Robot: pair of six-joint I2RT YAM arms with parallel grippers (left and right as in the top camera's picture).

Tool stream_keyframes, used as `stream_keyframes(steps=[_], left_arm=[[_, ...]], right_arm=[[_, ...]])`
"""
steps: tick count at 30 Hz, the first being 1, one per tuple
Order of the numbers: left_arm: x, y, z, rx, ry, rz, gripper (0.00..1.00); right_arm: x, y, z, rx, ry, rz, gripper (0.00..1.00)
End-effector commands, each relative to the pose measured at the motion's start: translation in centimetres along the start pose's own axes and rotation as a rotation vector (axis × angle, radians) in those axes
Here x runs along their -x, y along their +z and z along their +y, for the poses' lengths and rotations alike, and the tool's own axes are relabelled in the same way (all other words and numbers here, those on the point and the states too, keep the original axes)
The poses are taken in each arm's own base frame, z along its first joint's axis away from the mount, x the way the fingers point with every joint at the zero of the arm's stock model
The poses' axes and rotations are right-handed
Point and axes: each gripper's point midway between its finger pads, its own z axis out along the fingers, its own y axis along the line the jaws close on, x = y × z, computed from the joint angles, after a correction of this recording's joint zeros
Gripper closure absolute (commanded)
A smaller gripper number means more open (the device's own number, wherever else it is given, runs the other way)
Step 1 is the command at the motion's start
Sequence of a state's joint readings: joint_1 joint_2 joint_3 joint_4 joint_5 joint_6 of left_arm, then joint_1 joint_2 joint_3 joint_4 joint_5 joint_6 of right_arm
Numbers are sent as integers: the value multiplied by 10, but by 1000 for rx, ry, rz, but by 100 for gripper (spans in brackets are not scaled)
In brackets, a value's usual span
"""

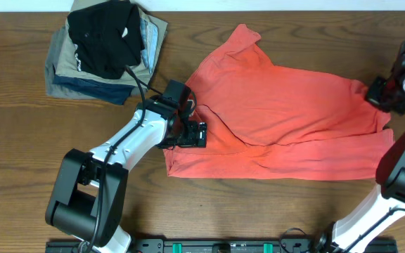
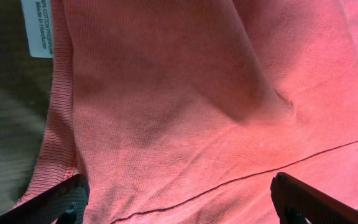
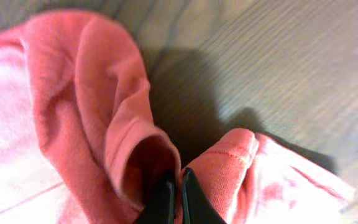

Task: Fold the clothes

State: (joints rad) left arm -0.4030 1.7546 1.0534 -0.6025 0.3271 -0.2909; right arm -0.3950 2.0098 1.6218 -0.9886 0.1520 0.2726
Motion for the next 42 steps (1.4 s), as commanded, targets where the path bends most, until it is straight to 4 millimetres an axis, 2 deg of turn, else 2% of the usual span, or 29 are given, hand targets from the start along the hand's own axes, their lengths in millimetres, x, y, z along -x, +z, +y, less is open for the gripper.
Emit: stream_keyframes(steps=[1,2,4,6,7,8,10,16,20,23,25,28,29,30,31,33,34,36,38,42], left_arm=[[-6,5,3,8,-5,25,6],[-7,5,4,8,-5,26,6],[-6,5,3,8,-5,25,6],[-6,5,3,8,-4,24,6],[-6,5,3,7,-4,24,6],[-6,5,3,8,-4,24,6],[-6,5,3,8,-5,25,6],[-6,5,3,8,-5,25,6],[-6,5,3,7,-4,24,6],[-6,5,3,8,-5,24,6],[-7,5,3,8,-5,26,6],[-9,5,4,11,-8,35,6],[-10,5,5,13,-9,38,6],[-10,5,5,14,-10,41,6],[-12,5,5,15,-11,46,6],[-14,4,6,19,-14,56,6],[-15,4,7,21,-15,60,6],[-17,4,7,23,-17,66,7],[-18,4,7,24,-18,70,22],[-25,3,10,37,-63,98,66]], right_arm=[[10,-8,-21,-67,75,-46,97],[11,-7,-23,-71,80,-48,92],[12,-7,-27,-75,88,-49,76],[12,-6,-34,-79,102,-46,43],[12,-6,-36,-80,107,-42,32],[10,-6,-38,-81,115,-34,28],[6,-7,-42,-88,165,-16,27],[-9,-31,-31,11,193,32,30],[-27,-52,-36,10,195,71,30],[-35,-50,-40,-8,196,91,29],[-43,-41,-42,-15,209,114,31],[-65,-19,-37,1,233,176,44],[-73,-10,-35,8,232,193,52],[-81,-1,-35,5,232,206,62],[-89,8,-37,-1,232,222,79],[-102,19,-40,-10,237,247,95],[-107,24,-43,-14,242,257,99],[-114,30,-48,-18,256,270,98],[-117,32,-52,-22,268,280,98],[-126,35,-54,-24,248,306,96]])
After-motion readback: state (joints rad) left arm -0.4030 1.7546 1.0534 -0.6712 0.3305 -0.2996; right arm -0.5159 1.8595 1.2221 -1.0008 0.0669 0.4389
